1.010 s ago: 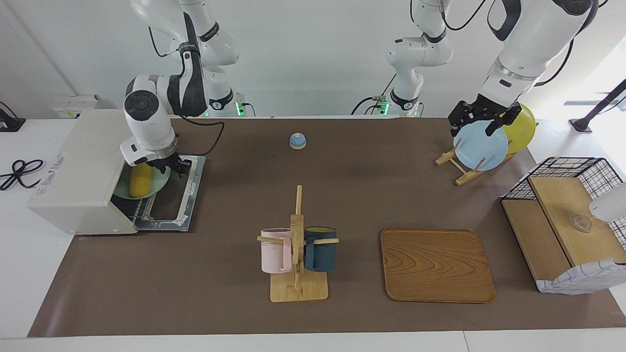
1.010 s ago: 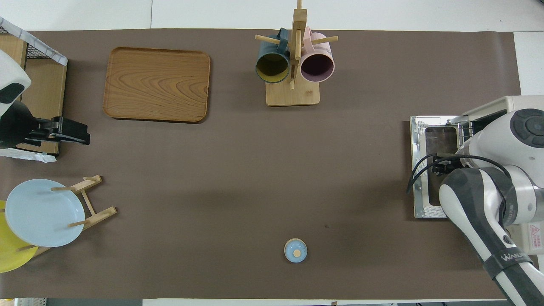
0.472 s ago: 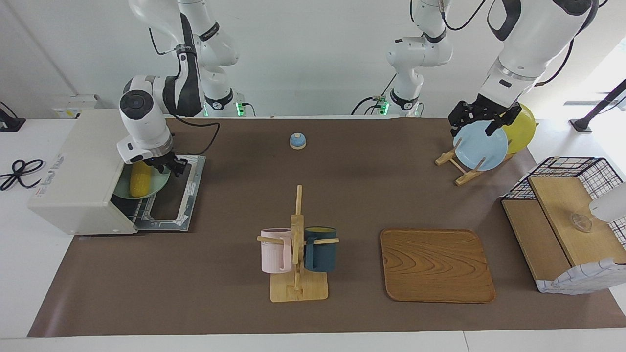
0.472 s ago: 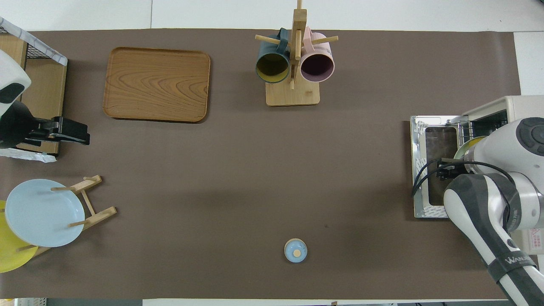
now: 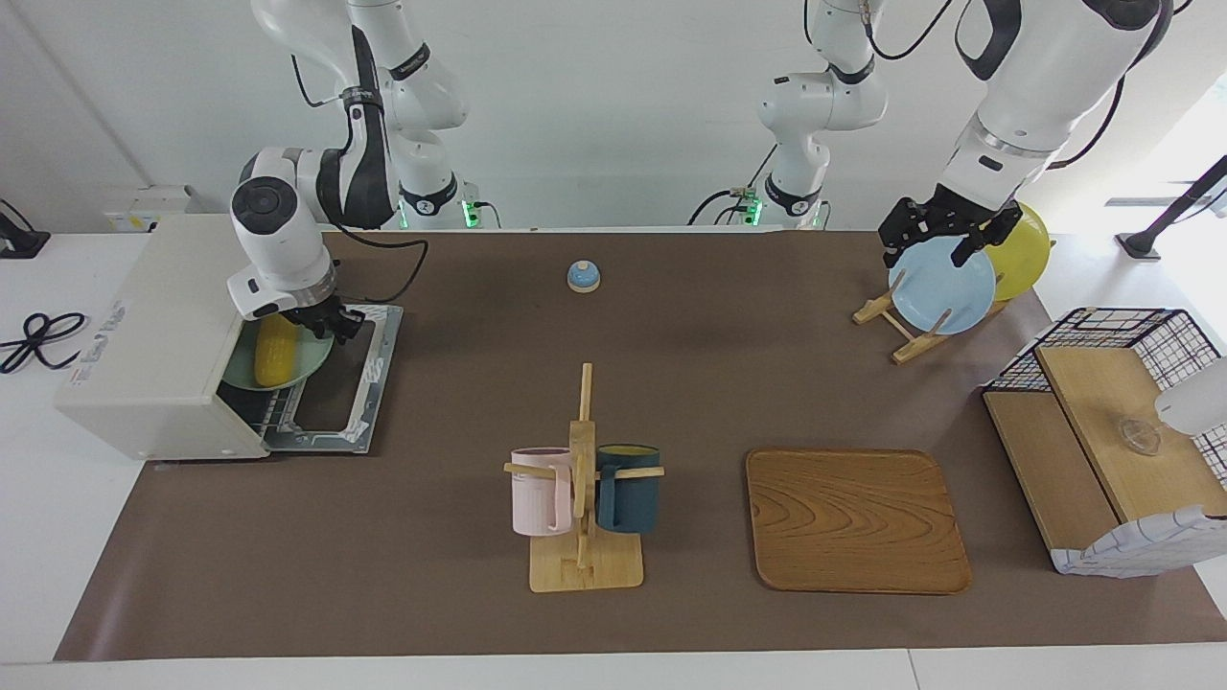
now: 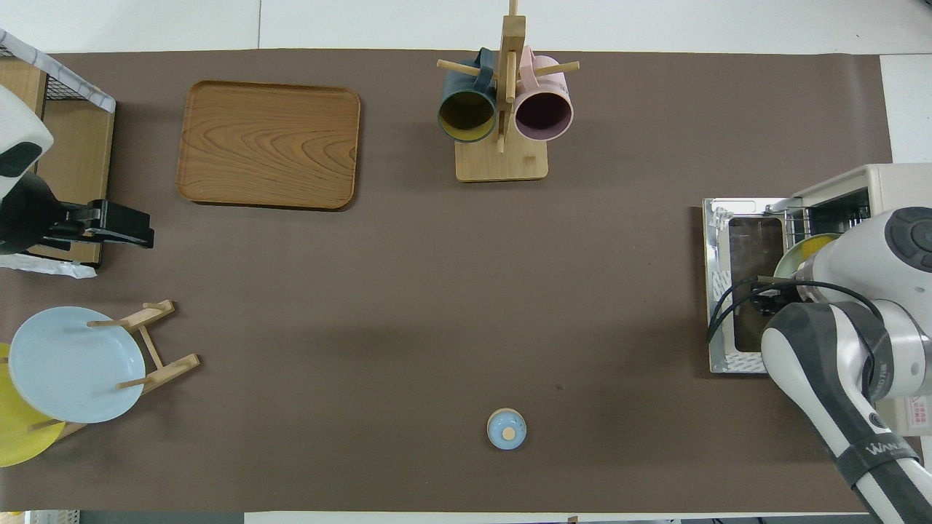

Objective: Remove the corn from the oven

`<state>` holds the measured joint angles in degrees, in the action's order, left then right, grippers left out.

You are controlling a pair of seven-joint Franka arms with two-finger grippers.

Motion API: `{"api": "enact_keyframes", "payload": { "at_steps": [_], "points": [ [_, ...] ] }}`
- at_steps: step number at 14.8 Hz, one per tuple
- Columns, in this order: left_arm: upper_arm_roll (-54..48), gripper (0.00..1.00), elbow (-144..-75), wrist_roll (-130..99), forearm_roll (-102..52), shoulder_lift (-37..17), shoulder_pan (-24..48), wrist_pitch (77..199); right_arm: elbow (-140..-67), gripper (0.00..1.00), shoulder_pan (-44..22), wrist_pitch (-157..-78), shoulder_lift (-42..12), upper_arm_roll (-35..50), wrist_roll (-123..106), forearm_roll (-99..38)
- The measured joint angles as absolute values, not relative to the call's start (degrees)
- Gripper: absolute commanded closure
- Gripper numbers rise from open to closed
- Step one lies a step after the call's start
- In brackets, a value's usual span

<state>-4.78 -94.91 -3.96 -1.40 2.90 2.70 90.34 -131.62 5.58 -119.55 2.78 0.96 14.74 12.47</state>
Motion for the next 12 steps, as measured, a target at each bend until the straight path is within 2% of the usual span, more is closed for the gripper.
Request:
{"api": "enact_keyframes", "payload": {
  "at_steps": [5,12],
  "points": [
    [-4.8,0.0,-94.9,-4.0,-1.4,2.9,2.7,90.3,-131.5,1.0,2.3,-119.0,3.8,1.5,14.1,12.6],
    [-4.8,0.0,-94.9,-4.0,-1.4,2.9,2.7,90.3,-126.9,1.0,-5.7,-112.1,3.7,1.8,15.8,12.6]
  ]
}}
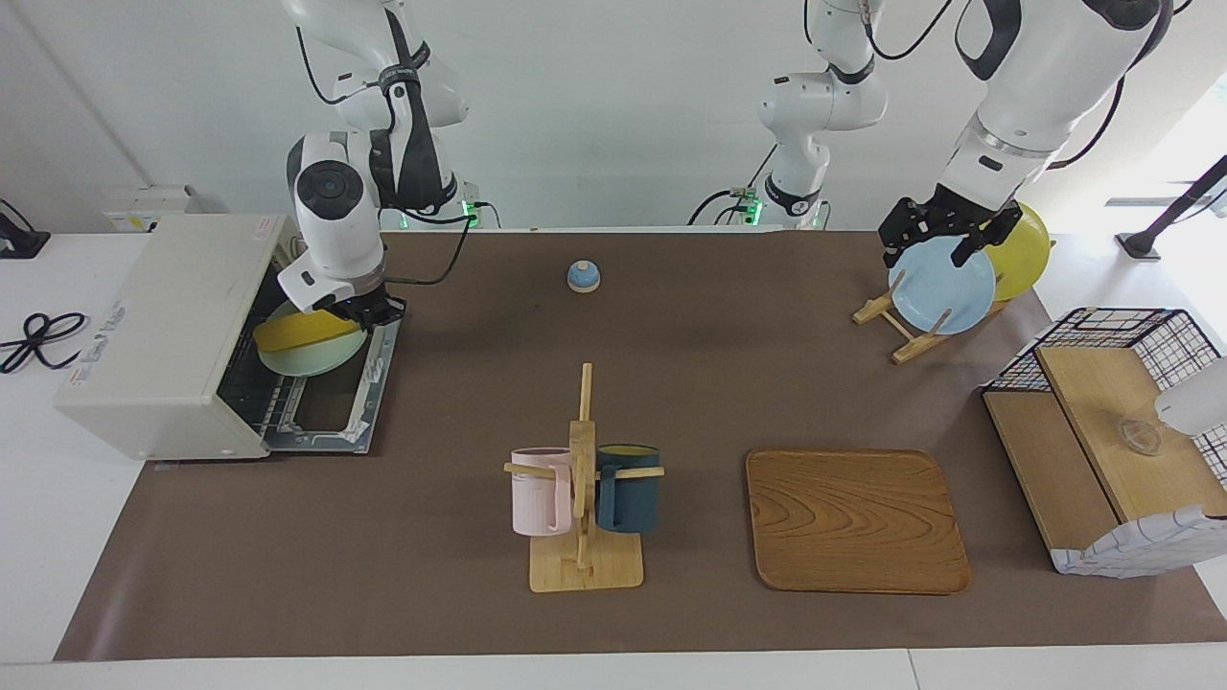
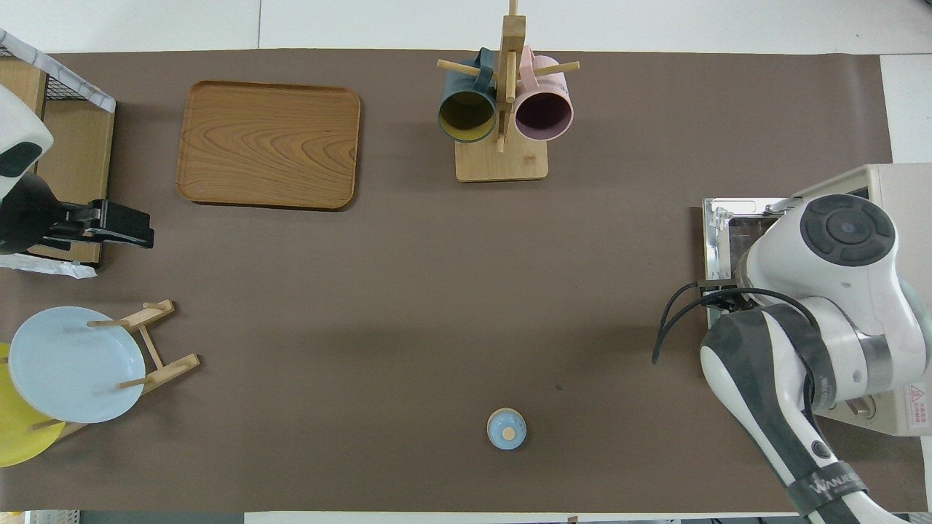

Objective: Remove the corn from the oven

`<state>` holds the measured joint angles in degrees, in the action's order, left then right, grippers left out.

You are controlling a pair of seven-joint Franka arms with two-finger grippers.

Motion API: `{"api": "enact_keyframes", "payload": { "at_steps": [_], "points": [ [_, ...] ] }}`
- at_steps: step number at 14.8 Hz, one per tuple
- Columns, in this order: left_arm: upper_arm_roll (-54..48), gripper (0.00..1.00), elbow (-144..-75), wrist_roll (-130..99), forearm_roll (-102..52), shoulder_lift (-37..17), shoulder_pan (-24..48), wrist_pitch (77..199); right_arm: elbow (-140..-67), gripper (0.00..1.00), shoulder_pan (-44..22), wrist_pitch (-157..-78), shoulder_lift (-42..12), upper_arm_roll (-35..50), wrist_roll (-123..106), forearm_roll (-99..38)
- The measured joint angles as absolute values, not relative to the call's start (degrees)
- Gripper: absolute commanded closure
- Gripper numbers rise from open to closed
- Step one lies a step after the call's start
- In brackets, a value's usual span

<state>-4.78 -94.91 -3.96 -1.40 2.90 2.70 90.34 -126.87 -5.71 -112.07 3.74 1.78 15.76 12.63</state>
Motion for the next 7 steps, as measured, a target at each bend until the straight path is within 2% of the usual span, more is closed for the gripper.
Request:
{"api": "enact_keyframes", "payload": {
  "at_steps": [7],
  "points": [
    [-4.8,0.0,-94.9,-4.0,-1.4,2.9,2.5,90.3,-125.2,1.0,-18.5,-109.4,3.1,2.1,24.7,12.6]
  ]
}}
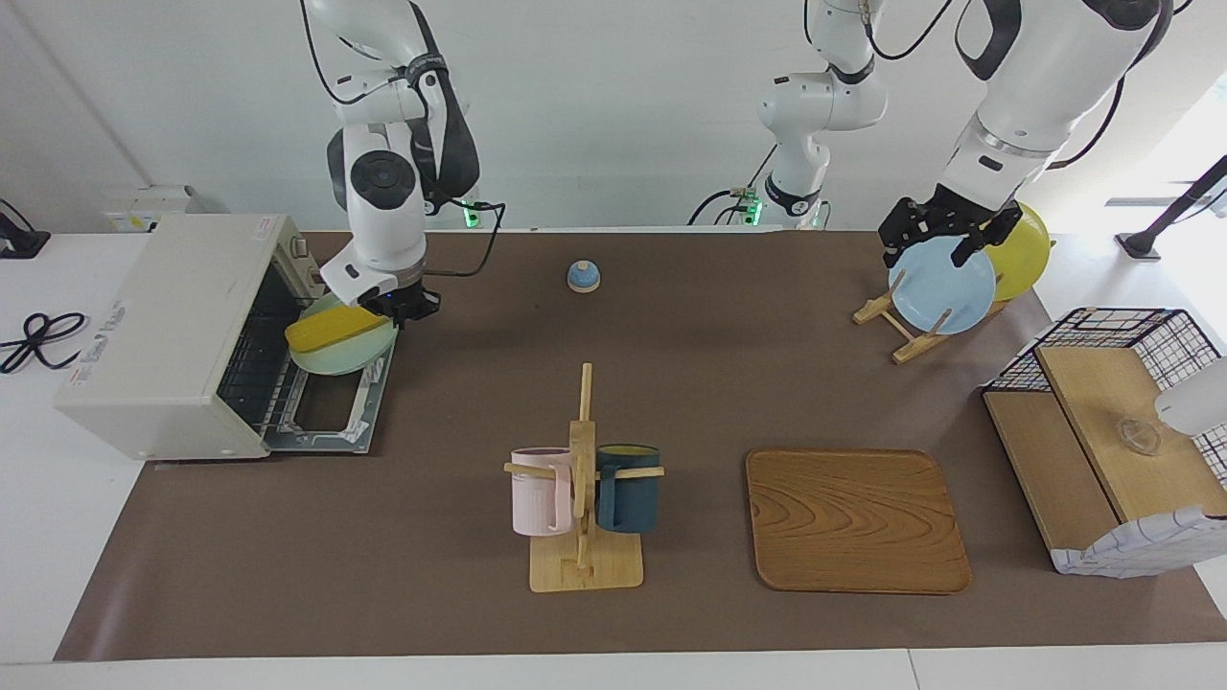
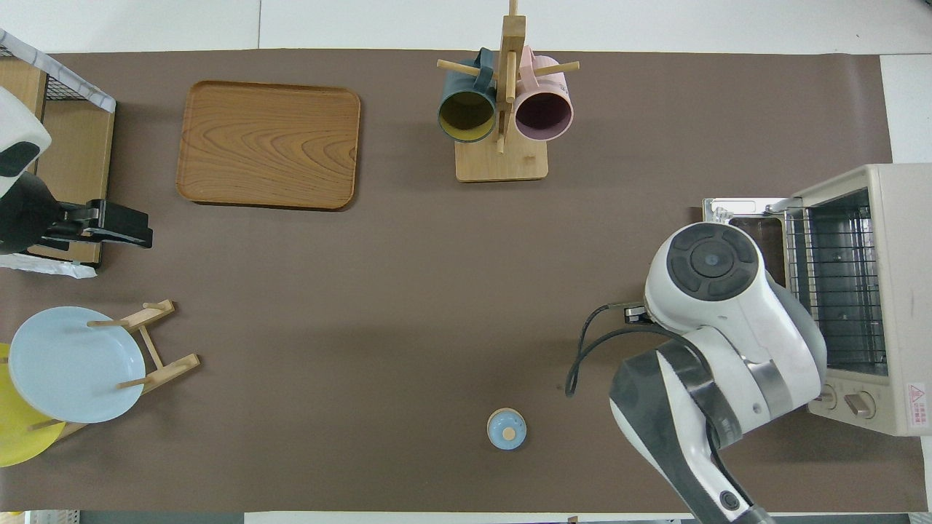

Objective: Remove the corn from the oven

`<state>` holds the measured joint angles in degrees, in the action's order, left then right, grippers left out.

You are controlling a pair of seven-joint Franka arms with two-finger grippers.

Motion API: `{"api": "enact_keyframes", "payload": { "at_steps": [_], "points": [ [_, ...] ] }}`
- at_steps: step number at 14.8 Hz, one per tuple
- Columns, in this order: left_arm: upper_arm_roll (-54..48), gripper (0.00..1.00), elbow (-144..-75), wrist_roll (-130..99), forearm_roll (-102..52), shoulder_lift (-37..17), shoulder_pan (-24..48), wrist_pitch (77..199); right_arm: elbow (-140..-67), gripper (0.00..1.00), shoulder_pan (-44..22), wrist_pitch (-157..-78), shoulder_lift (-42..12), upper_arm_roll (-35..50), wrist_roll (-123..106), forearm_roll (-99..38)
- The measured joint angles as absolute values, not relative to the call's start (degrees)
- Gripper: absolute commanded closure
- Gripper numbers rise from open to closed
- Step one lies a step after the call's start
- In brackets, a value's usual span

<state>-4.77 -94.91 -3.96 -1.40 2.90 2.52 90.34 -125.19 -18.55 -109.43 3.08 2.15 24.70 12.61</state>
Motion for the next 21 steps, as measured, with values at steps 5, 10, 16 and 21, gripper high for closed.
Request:
{"api": "enact_keyframes", "payload": {
  "at_steps": [5,10,16,21],
  "points": [
    [-4.7,0.0,-94.9,-4.0,-1.4,2.9,2.3,90.3,-117.5,1.0,-27.3,-105.7,-3.1,2.4,31.2,12.6],
    [-4.7,0.0,-94.9,-4.0,-1.4,2.9,1.6,90.4,-100.1,1.0,-35.4,-96.9,-17.6,2.4,38.8,12.8],
    [-4.6,0.0,-94.9,-3.9,-1.4,2.9,0.4,90.9,-92.5,1.0,-39.1,-98.4,-27.4,2.7,41.3,13.5],
    [-4.6,0.0,-94.9,-3.8,-1.4,2.9,-0.5,91.6,-92.4,1.0,-42.2,-100.5,-29.1,4.0,43.5,13.5]
  ]
}}
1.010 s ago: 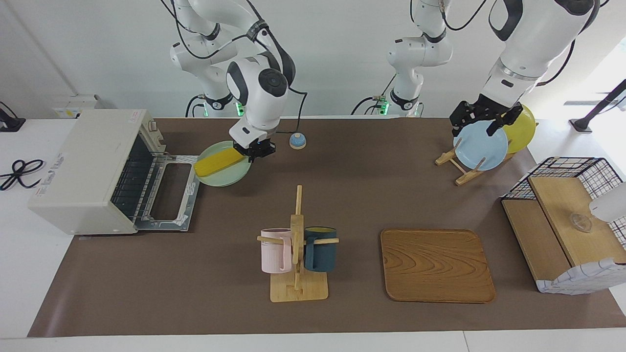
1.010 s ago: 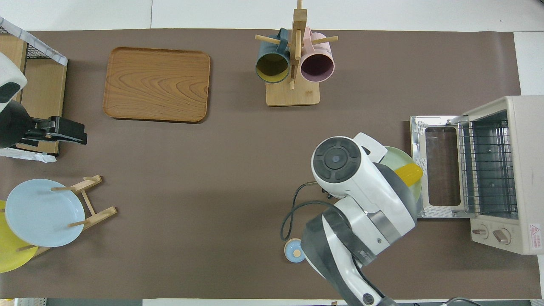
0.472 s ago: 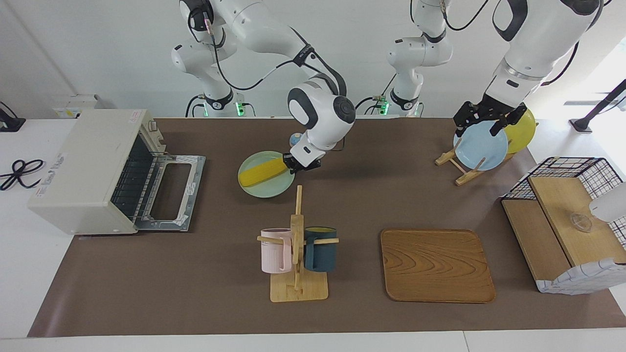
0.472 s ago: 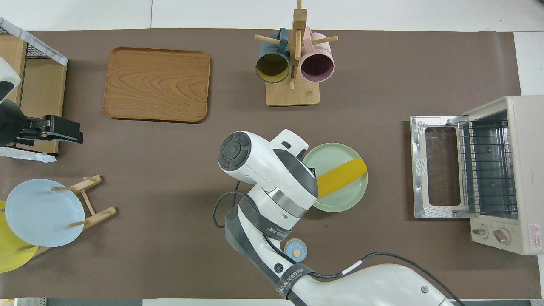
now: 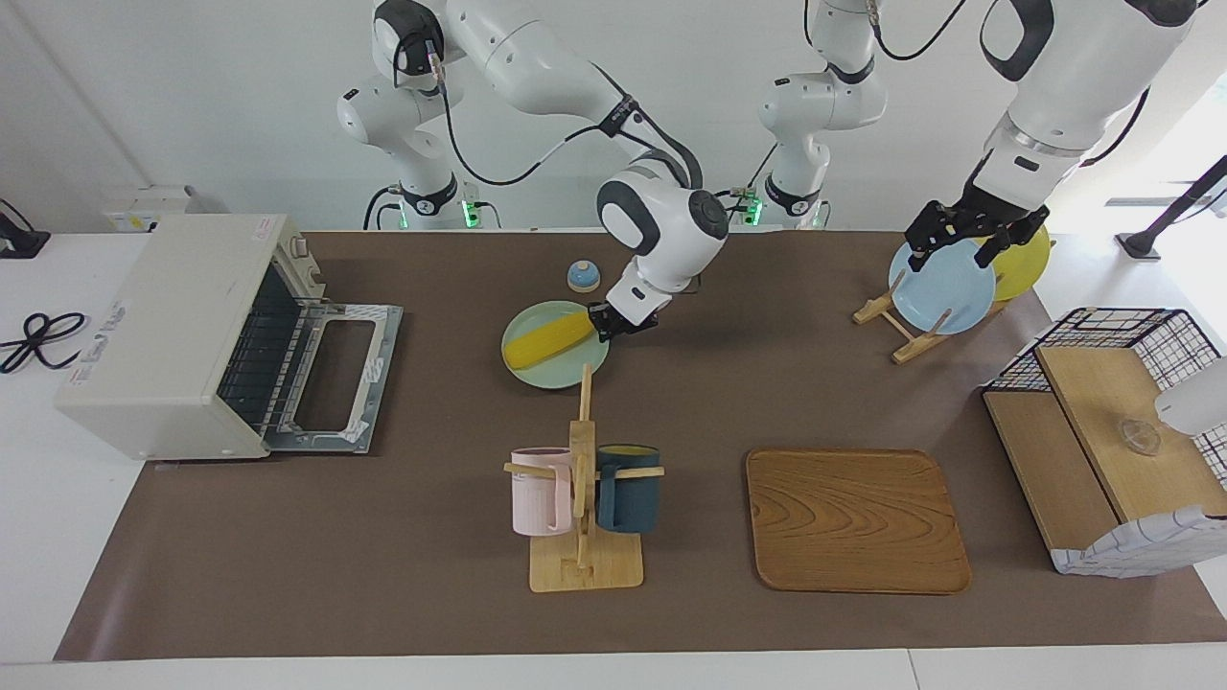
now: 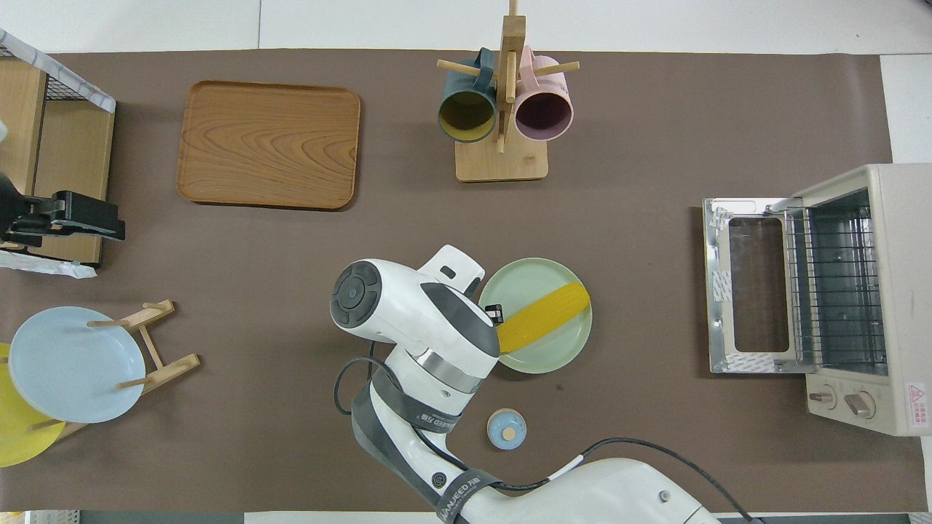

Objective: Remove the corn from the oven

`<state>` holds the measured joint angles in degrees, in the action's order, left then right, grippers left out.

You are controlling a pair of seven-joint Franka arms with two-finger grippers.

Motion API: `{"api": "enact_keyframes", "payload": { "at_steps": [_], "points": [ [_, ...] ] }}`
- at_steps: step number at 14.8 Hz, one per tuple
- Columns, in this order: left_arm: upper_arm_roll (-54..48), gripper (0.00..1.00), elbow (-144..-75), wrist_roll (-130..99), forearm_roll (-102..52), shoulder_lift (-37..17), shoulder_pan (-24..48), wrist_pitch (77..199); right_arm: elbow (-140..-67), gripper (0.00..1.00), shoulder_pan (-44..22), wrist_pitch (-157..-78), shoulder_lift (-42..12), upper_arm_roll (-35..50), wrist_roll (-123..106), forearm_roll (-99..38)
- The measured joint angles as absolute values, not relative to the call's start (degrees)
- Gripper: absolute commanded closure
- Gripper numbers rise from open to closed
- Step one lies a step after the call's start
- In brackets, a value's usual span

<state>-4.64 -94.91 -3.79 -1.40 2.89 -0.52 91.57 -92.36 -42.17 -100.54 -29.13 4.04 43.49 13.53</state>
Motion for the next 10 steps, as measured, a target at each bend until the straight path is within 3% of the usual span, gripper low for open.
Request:
{"api": "enact_keyframes", "payload": {
  "at_steps": [6,7,8,9,10],
  "points": [
    [-4.6,0.0,-94.9,-3.5,-1.4,2.9,-1.3,92.2,-94.6,1.0,-42.3,-107.0,-30.2,4.5,43.5,13.5],
    [-4.6,0.0,-94.9,-3.5,-1.4,2.9,-1.3,92.4,-94.9,0.79,-42.0,-107.5,-30.1,4.5,43.6,12.9],
    [-4.6,0.0,-94.9,-3.5,-1.4,2.9,-1.3,92.5,-95.1,0.27,-41.6,-108.0,-30.1,4.5,43.6,11.9],
    [-4.6,0.0,-94.9,-3.5,-1.4,2.9,-1.3,92.5,-95.3,0.06,-41.0,-108.9,-30.0,4.5,43.6,10.8],
    [-4.6,0.0,-94.9,-3.5,-1.4,2.9,-1.3,92.6,-95.5,0.04,-40.6,-109.6,-30.0,4.5,43.6,10.1]
  ]
}}
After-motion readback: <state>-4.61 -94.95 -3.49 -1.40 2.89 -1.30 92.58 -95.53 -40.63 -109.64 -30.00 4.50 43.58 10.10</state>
